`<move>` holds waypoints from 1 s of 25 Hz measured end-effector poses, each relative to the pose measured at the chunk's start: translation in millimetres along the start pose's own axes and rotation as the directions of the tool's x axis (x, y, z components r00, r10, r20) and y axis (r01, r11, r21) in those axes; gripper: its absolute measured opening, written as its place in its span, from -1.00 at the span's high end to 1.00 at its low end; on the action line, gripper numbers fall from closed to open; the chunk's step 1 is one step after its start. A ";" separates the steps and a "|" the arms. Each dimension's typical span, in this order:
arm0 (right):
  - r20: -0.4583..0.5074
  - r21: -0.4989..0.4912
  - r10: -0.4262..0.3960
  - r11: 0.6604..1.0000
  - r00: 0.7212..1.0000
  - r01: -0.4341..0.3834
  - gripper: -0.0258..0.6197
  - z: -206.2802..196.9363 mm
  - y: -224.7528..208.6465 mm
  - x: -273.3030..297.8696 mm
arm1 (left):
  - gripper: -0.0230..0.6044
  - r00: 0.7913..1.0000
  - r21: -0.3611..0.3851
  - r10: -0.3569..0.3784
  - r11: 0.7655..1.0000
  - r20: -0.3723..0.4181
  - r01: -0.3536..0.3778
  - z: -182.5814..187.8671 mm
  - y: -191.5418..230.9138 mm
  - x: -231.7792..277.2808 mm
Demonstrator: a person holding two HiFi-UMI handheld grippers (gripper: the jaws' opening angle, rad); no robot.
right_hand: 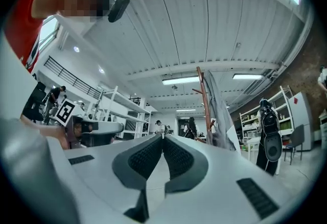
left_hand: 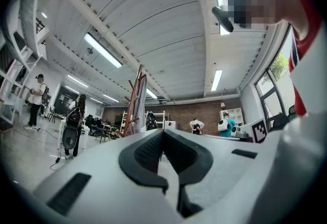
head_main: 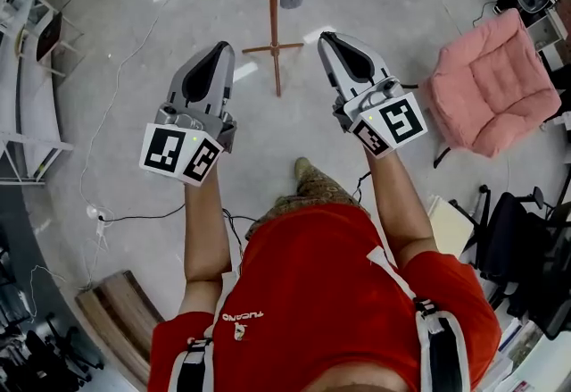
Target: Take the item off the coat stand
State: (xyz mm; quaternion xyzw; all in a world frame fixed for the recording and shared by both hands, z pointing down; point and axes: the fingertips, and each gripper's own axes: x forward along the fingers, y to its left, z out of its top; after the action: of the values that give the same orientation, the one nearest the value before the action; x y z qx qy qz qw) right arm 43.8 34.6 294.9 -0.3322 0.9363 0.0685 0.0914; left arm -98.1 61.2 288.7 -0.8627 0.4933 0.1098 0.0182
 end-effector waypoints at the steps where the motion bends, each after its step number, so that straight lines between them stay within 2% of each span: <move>1: -0.002 0.006 -0.006 1.000 1.000 0.006 0.83 -2.5 -4.2 7.9 | 0.90 1.000 0.002 -0.001 1.000 -0.005 0.001 -1.2 6.2 2.2; 3: -0.004 0.014 -0.016 1.000 1.000 0.016 0.82 -7.6 -12.4 26.5 | 0.90 1.000 0.004 0.004 1.000 -0.009 -0.003 -3.0 22.8 7.6; 6: -0.009 0.012 -0.028 1.000 1.000 0.028 0.56 -17.7 -28.4 56.9 | 0.90 1.000 0.006 0.015 1.000 -0.009 -0.015 -6.8 50.2 21.4; 9: -0.006 -0.005 -0.056 0.998 0.998 0.056 0.42 -25.4 -53.6 87.8 | 0.90 1.000 0.020 0.017 1.000 -0.023 -0.017 -10.8 75.5 44.0; 17: -0.019 -0.023 -0.122 0.992 0.992 0.121 0.18 -50.8 -146.6 185.4 | 0.90 0.999 0.036 0.022 0.999 -0.040 -0.020 -14.2 158.2 141.5; 25: -0.084 -0.011 -0.197 0.980 0.977 0.197 0.03 -89.2 -233.5 269.7 | 0.90 0.998 0.043 0.020 0.999 -0.056 -0.017 -24.4 223.0 226.2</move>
State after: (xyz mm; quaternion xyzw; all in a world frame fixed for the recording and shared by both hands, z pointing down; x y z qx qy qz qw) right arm -24.9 -326.4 307.5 -0.4261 0.9017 0.0462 0.0574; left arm -174.0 -248.2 282.7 -0.8602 0.5039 0.0751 0.0216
